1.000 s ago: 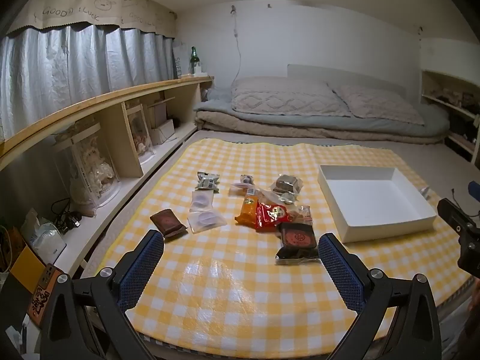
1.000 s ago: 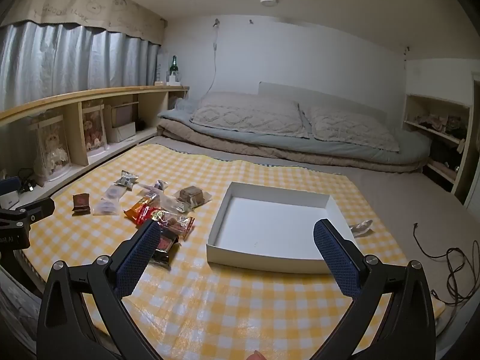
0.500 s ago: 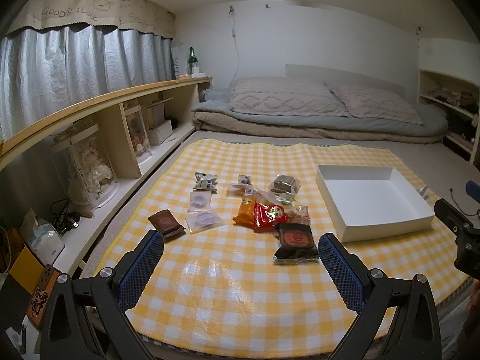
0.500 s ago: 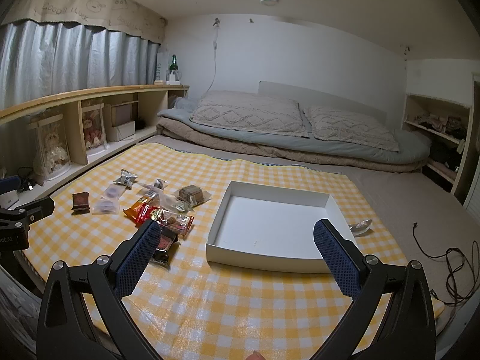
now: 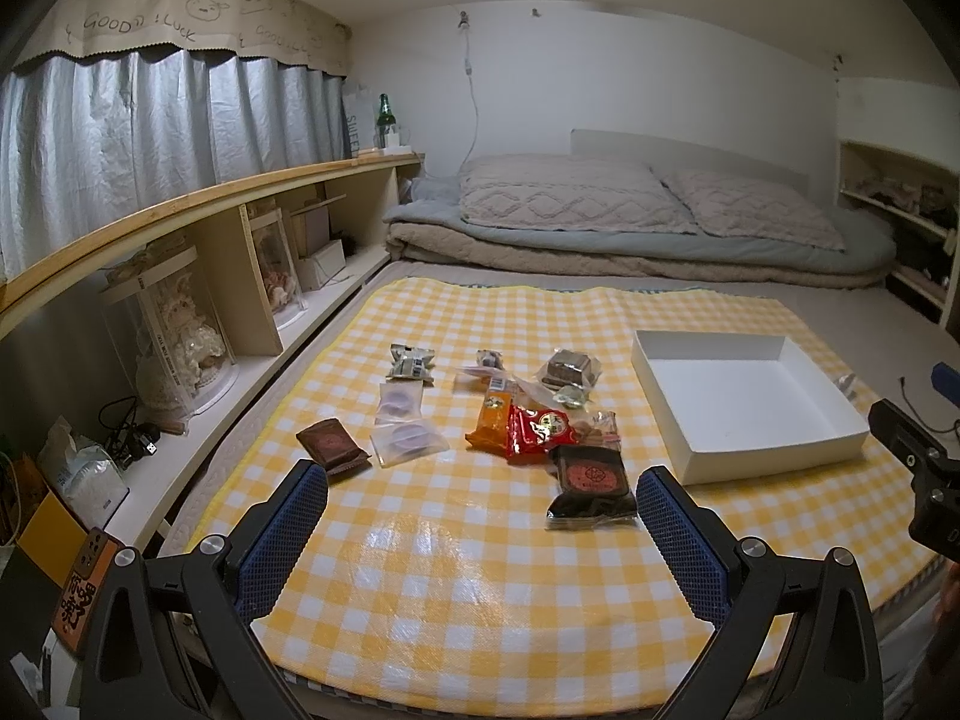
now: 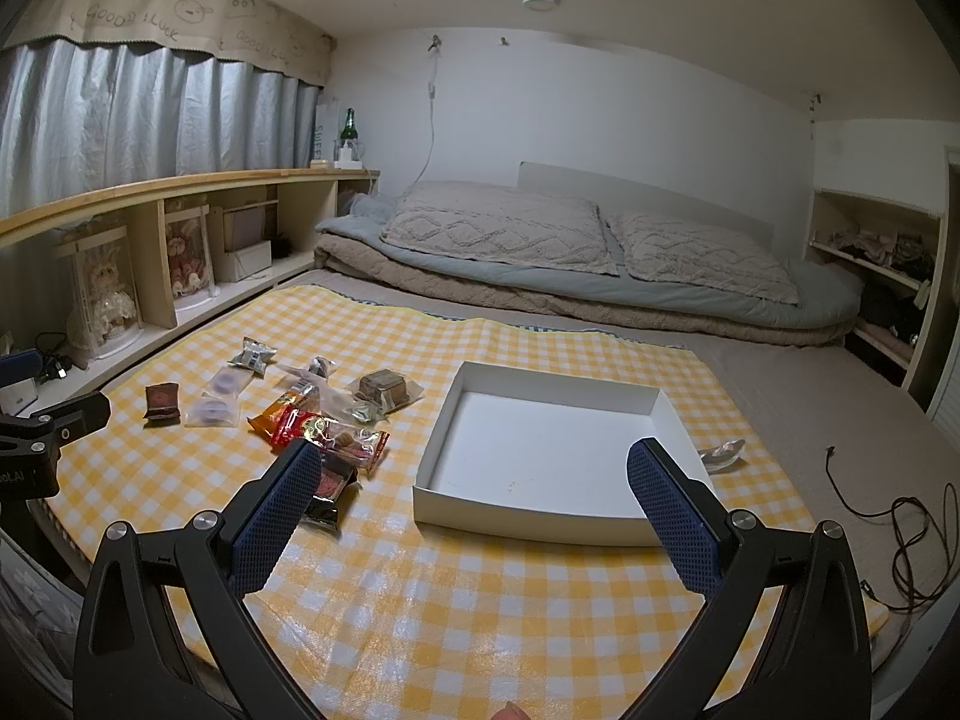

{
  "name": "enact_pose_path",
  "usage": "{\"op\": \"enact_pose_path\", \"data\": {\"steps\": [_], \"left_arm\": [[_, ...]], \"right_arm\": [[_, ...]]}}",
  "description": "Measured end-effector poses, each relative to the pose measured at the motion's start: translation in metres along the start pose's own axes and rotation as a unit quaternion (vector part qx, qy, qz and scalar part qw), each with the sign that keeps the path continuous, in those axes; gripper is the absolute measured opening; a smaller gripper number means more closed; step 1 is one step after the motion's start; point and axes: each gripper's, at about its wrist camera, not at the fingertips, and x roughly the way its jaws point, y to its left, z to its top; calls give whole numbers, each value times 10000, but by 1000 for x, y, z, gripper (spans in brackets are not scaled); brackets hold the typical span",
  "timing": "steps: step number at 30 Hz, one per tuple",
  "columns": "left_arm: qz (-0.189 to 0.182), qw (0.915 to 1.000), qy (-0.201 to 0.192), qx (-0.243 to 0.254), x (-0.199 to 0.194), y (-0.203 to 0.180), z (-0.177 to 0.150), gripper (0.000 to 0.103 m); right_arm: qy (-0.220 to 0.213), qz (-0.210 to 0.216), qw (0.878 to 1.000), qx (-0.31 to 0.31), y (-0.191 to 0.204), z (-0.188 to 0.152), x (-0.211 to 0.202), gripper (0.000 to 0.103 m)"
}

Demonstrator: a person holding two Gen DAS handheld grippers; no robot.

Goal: Organize snacks

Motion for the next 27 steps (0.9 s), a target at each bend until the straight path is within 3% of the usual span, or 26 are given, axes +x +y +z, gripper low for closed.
{"op": "enact_pose_path", "data": {"steps": [27], "left_arm": [[-48, 10000, -37, 8, -4, -3, 0, 103]], "right_arm": [[2, -2, 10000, -8, 0, 0, 0, 103]]}}
